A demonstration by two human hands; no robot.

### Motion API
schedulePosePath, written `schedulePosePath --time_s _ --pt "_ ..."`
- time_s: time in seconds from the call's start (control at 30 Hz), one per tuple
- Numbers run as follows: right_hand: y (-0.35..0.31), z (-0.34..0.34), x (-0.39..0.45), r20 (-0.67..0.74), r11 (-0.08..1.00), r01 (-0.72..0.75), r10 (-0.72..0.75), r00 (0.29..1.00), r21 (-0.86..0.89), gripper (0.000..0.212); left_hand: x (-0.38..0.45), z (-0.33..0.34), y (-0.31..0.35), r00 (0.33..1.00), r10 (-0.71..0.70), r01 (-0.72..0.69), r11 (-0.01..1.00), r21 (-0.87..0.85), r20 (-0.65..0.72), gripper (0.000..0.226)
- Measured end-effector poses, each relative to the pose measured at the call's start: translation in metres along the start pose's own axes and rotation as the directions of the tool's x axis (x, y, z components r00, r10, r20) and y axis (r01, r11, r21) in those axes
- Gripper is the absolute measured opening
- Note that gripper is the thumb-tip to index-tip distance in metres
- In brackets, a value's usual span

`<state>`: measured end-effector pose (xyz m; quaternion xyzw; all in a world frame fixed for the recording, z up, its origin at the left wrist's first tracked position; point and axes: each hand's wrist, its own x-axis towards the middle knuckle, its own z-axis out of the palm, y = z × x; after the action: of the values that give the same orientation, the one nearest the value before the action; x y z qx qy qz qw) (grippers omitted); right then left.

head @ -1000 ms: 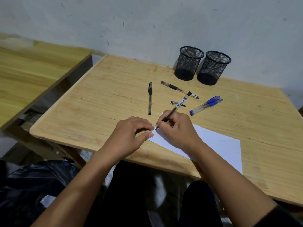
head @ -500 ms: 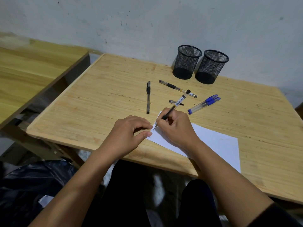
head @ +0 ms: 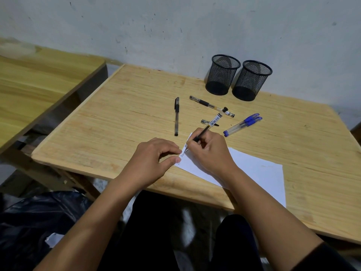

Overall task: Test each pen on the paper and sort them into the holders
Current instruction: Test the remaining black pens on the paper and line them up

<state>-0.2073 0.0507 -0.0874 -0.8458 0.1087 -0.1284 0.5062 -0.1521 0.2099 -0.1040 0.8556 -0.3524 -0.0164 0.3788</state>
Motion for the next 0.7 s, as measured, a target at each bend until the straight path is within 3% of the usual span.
schedulePosePath --time_s 0.13,0.3,0.4,0.53,0.7 --pt "0.003 -0.004 0.004 -0.072 0.995 -0.075 0.079 0.994 0.062 0.013 0.000 -0.001 0.002 1.000 -0.017 0.017 1.000 -0.002 0.012 0.016" --pt "0.001 -0.022 0.013 -0.173 0.924 -0.139 0.212 0.962 0.356 0.008 0.018 -0.003 0.013 0.999 -0.049 0.049 0.998 -0.039 -0.004 0.012" --pt "0.006 -0.035 0.019 -0.245 0.930 -0.146 0.236 0.940 0.336 0.017 0.044 0.001 0.022 0.999 -0.044 0.043 0.998 -0.043 -0.017 0.022" --pt "0.000 -0.050 0.018 -0.240 0.790 -0.160 0.362 0.901 0.592 0.011 0.084 0.014 0.030 0.998 -0.051 0.052 0.999 -0.012 0.023 0.027" --pt "0.004 -0.068 0.018 -0.285 0.846 -0.202 0.377 0.881 0.493 0.011 0.121 0.033 0.034 0.989 -0.073 0.061 0.994 0.092 0.128 0.027"
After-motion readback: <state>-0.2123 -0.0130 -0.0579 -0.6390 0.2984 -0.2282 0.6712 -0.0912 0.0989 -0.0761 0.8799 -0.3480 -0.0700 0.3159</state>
